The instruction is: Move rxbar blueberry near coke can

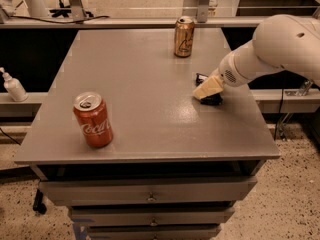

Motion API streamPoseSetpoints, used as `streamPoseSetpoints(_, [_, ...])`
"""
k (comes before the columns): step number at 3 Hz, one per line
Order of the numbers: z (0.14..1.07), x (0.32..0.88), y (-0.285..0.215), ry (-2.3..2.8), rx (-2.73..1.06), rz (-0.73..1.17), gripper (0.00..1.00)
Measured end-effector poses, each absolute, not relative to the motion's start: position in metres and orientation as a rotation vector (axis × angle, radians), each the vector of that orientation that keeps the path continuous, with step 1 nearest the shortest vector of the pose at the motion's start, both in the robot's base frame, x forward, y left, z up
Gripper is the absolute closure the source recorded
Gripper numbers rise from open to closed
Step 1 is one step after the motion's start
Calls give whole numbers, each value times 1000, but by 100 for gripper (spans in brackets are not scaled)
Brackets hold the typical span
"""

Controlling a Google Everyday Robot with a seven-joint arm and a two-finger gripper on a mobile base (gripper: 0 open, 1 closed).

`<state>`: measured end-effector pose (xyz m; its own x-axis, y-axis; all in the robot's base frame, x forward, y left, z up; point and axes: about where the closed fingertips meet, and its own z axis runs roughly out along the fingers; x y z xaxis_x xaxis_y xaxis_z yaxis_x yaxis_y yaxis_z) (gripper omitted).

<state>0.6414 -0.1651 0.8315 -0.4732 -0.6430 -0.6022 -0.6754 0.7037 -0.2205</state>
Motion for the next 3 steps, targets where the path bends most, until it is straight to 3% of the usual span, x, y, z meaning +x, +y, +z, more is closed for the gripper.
streamPoseSetpoints(1, [833, 641, -165, 2233, -1000, 62, 95])
streamPoseSetpoints(3, [845, 638, -148, 2200, -1041, 148, 100])
